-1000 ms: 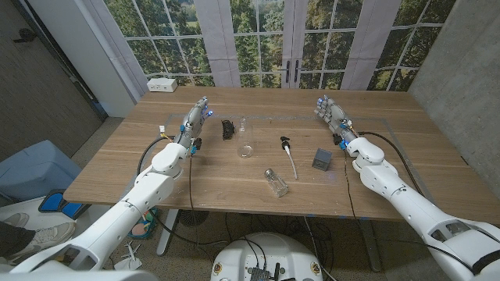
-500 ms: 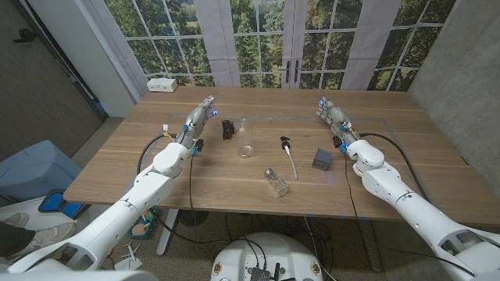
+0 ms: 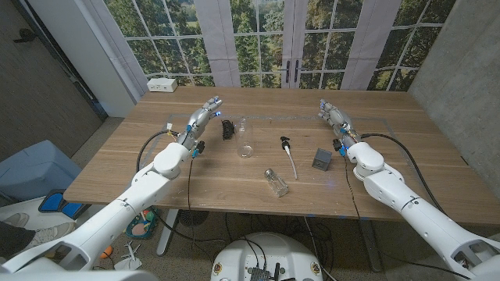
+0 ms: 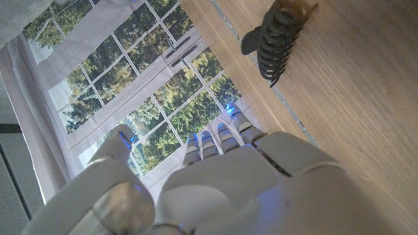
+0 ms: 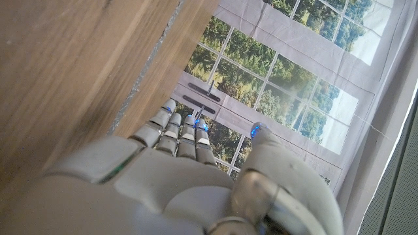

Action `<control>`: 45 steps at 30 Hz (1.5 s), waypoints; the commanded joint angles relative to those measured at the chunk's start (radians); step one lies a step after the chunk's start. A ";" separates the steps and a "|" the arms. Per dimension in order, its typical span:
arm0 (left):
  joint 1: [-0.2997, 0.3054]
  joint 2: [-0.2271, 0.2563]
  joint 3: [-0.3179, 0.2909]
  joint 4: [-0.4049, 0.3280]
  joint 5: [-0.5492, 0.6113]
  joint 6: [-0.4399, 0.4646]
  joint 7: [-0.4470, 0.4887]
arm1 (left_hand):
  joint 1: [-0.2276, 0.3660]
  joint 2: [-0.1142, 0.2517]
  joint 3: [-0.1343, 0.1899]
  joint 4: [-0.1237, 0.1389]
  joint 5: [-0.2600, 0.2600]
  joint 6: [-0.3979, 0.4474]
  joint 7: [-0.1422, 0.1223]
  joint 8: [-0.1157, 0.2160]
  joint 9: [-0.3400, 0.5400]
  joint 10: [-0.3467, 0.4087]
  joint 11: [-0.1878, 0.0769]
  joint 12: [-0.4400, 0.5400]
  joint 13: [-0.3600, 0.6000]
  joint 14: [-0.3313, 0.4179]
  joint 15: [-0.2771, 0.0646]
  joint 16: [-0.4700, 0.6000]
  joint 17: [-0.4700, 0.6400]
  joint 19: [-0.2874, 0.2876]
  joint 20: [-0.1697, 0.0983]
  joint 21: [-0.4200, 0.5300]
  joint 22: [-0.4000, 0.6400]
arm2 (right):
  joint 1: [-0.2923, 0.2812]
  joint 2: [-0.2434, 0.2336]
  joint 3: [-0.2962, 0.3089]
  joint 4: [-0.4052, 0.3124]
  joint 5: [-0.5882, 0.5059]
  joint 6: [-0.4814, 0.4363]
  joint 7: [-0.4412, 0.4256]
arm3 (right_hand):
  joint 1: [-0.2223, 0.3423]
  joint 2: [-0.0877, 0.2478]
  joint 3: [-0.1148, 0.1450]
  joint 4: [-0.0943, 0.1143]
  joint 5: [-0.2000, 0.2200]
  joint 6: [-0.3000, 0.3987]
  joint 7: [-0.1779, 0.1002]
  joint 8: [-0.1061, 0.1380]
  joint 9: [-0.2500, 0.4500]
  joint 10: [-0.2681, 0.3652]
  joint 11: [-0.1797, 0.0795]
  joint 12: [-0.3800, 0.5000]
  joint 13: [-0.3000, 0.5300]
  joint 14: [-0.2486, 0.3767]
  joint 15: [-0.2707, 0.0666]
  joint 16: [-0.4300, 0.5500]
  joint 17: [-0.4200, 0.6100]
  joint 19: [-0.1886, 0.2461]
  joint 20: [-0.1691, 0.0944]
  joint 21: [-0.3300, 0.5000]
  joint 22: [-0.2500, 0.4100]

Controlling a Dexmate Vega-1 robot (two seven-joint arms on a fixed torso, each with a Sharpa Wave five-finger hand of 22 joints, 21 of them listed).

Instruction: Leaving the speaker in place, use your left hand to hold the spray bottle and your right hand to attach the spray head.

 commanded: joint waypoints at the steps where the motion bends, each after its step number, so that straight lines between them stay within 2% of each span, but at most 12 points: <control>1: 0.008 0.059 0.029 -0.049 0.098 0.035 -0.002 | 0.005 -0.016 -0.001 -0.016 -0.002 -0.006 -0.010 0.000 0.003 0.006 -0.001 -0.001 0.002 0.006 -0.036 0.000 0.002 0.009 0.009 -0.004 0.003 | -0.049 -0.042 -0.002 -0.115 -0.094 -0.084 -0.111 | 0.008 0.001 0.006 -0.014 0.001 0.013 0.000 -0.008 0.005 0.010 0.003 -0.003 0.002 0.015 -0.002 -0.001 -0.001 0.010 0.003 -0.007 0.004; 9: 0.016 0.086 0.039 -0.070 0.134 0.038 -0.019 | 0.008 -0.035 -0.008 -0.033 -0.003 -0.023 -0.012 -0.005 0.004 0.008 0.001 -0.003 0.003 0.007 -0.033 -0.002 0.003 0.011 0.018 -0.010 0.004 | -0.067 -0.051 -0.002 -0.154 -0.119 -0.119 -0.140 | 0.011 0.002 0.008 -0.023 0.001 0.019 0.001 -0.010 0.005 0.014 0.003 -0.005 0.003 0.019 -0.001 -0.001 -0.004 0.015 0.004 -0.009 0.004; 16: 0.011 0.110 0.055 -0.081 0.162 0.038 -0.055 | 0.015 -0.072 -0.023 -0.063 -0.003 -0.062 -0.012 -0.010 0.005 -0.016 0.006 -0.013 0.004 -0.009 -0.028 -0.010 0.005 0.003 0.020 -0.027 0.005 | -0.085 -0.059 0.000 -0.185 -0.137 -0.135 -0.159 | 0.012 0.003 0.009 -0.028 0.001 0.020 0.001 -0.013 0.005 0.015 0.003 -0.006 0.003 0.021 0.001 -0.001 -0.006 0.016 0.005 -0.010 0.004; 22: 0.003 0.133 0.069 -0.092 0.197 0.036 -0.083 | 0.030 -0.108 -0.038 -0.091 0.000 -0.129 -0.012 -0.013 0.007 -0.060 0.012 -0.020 0.006 -0.045 -0.020 -0.015 0.006 -0.015 0.019 -0.051 0.008 | -0.105 -0.063 0.005 -0.214 -0.145 -0.153 -0.178 | 0.012 0.003 0.009 -0.033 0.001 0.021 0.002 -0.016 0.005 0.015 0.004 -0.008 0.003 0.022 0.001 -0.001 -0.007 0.017 0.006 -0.013 0.005; 31: -0.004 0.157 0.082 -0.113 0.262 0.028 -0.096 | 0.044 -0.137 -0.060 -0.101 0.009 -0.200 -0.020 -0.014 0.010 -0.111 0.018 -0.022 0.008 -0.079 -0.017 -0.015 0.008 -0.032 0.028 -0.073 0.010 | -0.138 -0.074 0.015 -0.258 -0.158 -0.179 -0.205 | 0.010 0.003 0.009 -0.038 0.000 0.022 0.004 -0.020 0.006 0.016 0.003 -0.011 0.004 0.020 0.003 -0.003 -0.009 0.018 0.007 -0.016 0.005; 45: -0.015 0.158 0.099 -0.116 0.301 0.008 -0.124 | 0.053 -0.156 -0.086 -0.105 0.023 -0.202 -0.024 0.000 0.012 -0.123 -0.002 -0.016 0.009 -0.080 -0.023 -0.009 0.009 -0.018 0.036 -0.079 0.010 | -0.192 -0.091 0.038 -0.320 -0.177 -0.195 -0.242 | 0.005 0.003 0.008 -0.045 -0.001 0.021 0.006 -0.027 0.006 0.016 0.006 -0.015 0.005 0.018 0.006 -0.005 -0.011 0.018 0.008 -0.021 0.005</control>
